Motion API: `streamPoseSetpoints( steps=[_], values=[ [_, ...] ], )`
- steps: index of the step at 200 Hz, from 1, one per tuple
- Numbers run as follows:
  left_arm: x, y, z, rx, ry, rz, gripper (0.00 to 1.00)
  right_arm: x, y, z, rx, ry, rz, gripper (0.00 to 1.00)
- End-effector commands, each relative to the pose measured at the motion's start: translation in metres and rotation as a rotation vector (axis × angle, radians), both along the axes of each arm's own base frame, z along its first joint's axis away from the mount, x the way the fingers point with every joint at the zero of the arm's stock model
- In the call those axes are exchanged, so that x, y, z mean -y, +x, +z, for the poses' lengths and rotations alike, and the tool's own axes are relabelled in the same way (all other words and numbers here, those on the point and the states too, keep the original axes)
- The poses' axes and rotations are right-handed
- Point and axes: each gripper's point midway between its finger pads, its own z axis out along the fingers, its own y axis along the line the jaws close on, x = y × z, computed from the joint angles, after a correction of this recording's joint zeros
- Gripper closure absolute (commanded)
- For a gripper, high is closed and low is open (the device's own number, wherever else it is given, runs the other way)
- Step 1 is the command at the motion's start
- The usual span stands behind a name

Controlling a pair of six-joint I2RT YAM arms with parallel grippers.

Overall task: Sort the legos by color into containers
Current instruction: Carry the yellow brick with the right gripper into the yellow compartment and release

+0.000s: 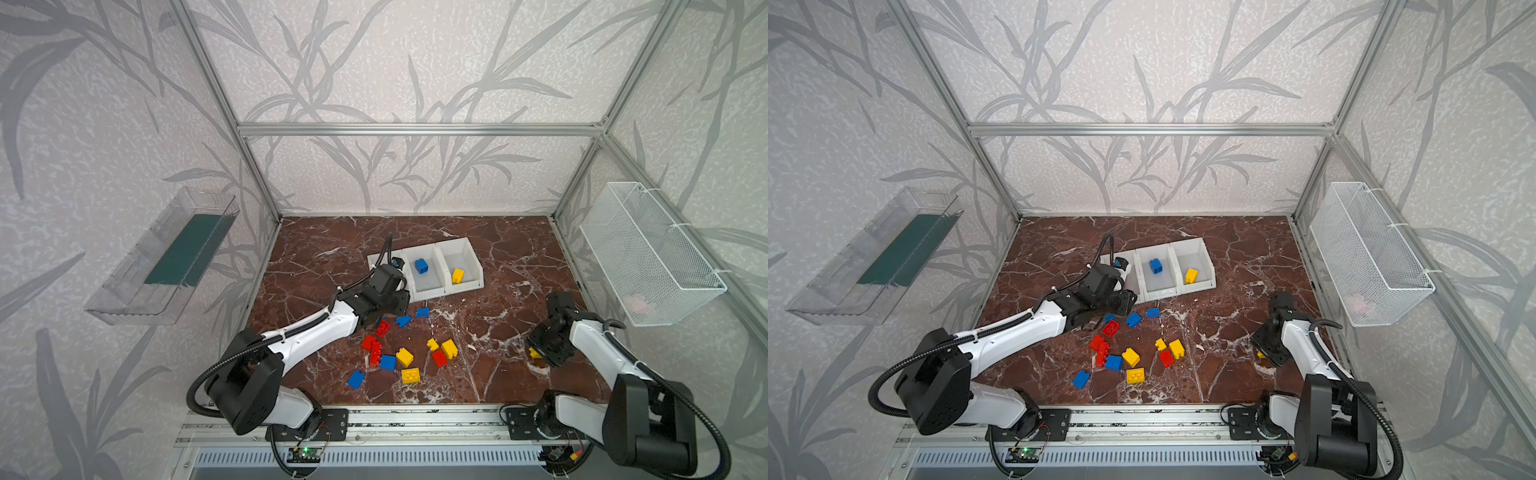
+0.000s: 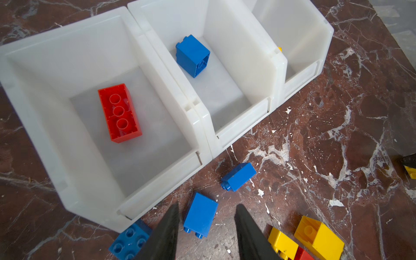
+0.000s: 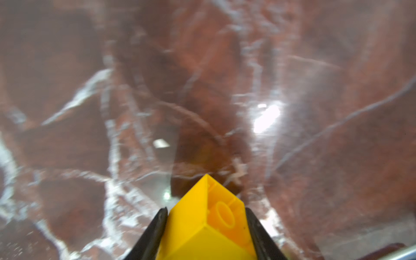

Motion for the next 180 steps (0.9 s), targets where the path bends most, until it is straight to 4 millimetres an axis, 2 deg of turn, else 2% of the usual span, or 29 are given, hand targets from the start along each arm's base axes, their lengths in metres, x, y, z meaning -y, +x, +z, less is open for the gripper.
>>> streamPoseSetpoints(
  steps=[1,45,85,89,107,147,180],
  values=[
    [-0.013,0.005,0.013,0.054,-0.002,0.060,0.56,-0.015,0.030,0.018,0.049,-0.007,0.037,0.66],
    [-0.027,0.003,0.014,0.073,0.012,0.095,0.56,-0.061,0.098,0.052,0.125,-0.026,0.193,0.66],
    [-0.039,0.002,0.019,0.087,0.012,0.120,0.56,-0.118,0.169,0.081,0.189,-0.027,0.351,0.66],
    [-0.040,0.001,0.019,0.087,0.013,0.122,0.56,-0.124,0.176,0.077,0.180,-0.029,0.365,0.66],
    [-0.044,0.000,0.021,0.093,0.012,0.132,0.56,-0.145,0.203,0.083,0.208,-0.036,0.414,0.66],
    [-0.054,-0.007,0.021,0.093,0.015,0.154,0.56,-0.168,0.237,0.074,0.199,-0.005,0.455,0.61],
    [-0.059,-0.013,0.016,0.081,0.016,0.165,0.55,-0.171,0.249,0.077,0.208,-0.013,0.472,0.40]
  ],
)
